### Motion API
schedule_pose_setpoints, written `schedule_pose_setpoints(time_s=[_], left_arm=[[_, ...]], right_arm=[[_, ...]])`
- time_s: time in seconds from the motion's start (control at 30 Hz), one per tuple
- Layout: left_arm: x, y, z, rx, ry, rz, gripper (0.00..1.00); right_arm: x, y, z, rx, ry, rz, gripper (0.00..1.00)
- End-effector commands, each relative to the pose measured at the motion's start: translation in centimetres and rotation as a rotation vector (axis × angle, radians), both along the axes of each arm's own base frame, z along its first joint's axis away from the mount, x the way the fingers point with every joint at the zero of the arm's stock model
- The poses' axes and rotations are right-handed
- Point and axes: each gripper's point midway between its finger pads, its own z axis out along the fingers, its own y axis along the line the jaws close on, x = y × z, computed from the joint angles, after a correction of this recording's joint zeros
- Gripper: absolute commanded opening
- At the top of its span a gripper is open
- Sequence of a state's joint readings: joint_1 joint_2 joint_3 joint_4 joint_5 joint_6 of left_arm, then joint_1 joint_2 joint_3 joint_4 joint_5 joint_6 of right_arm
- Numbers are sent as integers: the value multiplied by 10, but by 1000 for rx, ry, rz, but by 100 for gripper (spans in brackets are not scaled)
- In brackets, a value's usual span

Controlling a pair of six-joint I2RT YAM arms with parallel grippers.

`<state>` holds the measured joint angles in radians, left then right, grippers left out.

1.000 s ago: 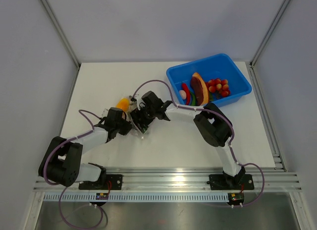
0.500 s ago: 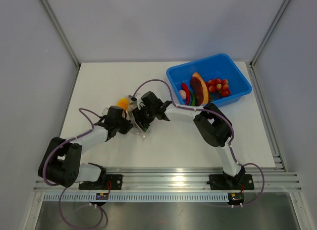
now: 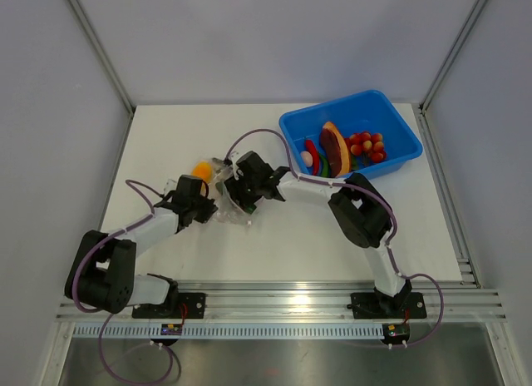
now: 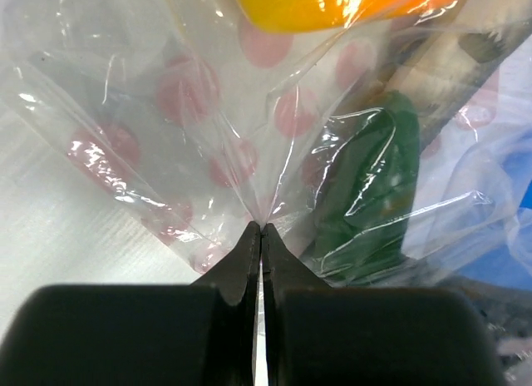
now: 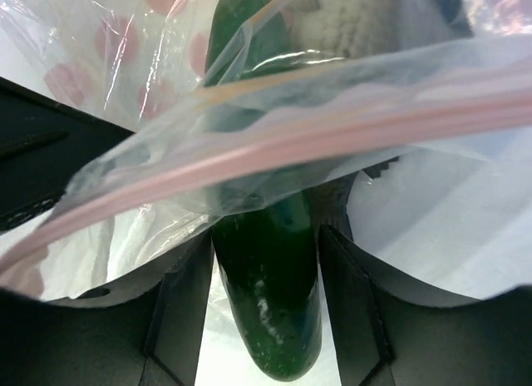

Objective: Open the zip-top bag and remove the fake food
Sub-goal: Pick up the fake vegetable from the zipper food storage bag.

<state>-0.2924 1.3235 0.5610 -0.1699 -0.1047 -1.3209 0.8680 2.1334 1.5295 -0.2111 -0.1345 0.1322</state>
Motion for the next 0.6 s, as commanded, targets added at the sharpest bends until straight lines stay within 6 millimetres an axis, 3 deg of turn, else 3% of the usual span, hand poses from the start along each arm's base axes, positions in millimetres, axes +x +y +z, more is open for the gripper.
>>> schedule_pose_setpoints(time_s=[0.0, 0.57], left_arm=[[12, 10, 6, 45, -20, 29, 0], [14, 25, -1, 78, 13, 61, 0]], right_arm=[[13, 2, 54, 50, -98, -47, 60], [28, -27, 85, 15, -195, -159, 53]])
